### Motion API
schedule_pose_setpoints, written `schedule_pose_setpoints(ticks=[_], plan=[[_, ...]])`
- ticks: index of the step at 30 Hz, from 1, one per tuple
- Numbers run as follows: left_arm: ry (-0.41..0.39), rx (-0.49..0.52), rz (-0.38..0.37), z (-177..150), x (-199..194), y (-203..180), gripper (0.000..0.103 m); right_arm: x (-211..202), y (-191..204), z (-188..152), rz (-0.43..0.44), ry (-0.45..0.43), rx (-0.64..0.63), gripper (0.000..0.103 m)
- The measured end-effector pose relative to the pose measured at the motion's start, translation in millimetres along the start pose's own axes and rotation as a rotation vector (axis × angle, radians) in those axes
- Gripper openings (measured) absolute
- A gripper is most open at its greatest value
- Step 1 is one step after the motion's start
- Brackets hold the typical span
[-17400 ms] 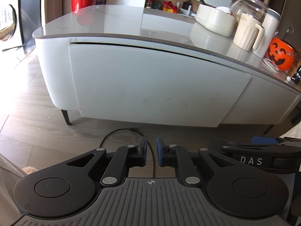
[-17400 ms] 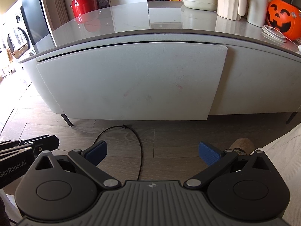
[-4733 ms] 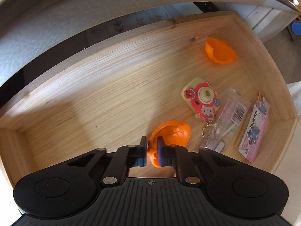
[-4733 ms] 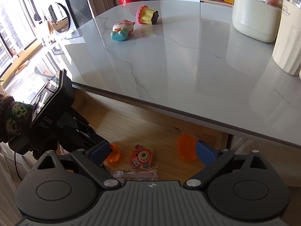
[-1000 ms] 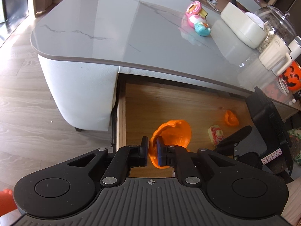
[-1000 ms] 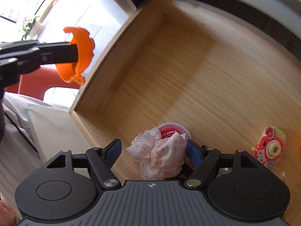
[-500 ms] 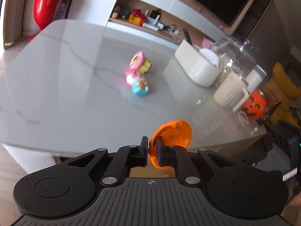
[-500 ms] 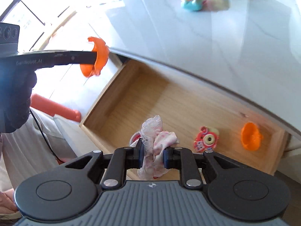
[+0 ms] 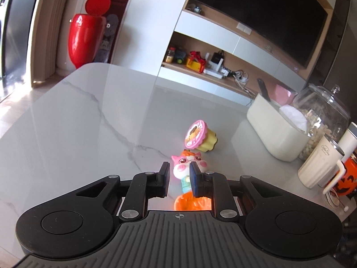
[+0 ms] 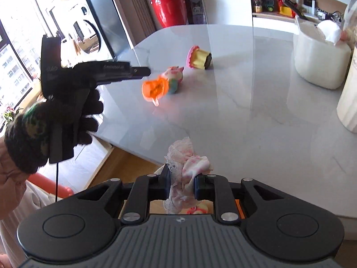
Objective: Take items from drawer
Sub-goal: 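Set the orange cup on the countertop with left tool while right tool sets the lace cloth there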
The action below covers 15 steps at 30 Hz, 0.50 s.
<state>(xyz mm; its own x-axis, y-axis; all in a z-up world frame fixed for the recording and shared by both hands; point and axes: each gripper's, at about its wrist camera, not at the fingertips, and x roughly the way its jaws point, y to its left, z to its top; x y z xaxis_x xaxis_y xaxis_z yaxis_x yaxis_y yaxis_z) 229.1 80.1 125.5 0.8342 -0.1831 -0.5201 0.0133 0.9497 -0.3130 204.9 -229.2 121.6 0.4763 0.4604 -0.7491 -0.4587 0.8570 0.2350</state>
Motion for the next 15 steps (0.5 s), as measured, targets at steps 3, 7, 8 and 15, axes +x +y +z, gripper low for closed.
schedule_pose_setpoints(ticks=[3, 7, 8, 15], plan=[[0.011, 0.071, -0.004, -16, -31, 7, 0.021, 12, -2, 32, 0.005, -0.079, 0.004, 0.018], [0.1, 0.084, -0.034, -44, -46, 22, 0.021, 46, -1, 72, -0.026, -0.158, 0.013, 0.019], [0.121, 0.079, -0.055, -49, -46, 26, 0.021, 59, 0, 81, -0.042, -0.177, 0.017, 0.019], [0.206, 0.188, -0.157, -69, -43, 27, 0.021, 143, -13, 102, -0.104, -0.104, 0.115, 0.061]])
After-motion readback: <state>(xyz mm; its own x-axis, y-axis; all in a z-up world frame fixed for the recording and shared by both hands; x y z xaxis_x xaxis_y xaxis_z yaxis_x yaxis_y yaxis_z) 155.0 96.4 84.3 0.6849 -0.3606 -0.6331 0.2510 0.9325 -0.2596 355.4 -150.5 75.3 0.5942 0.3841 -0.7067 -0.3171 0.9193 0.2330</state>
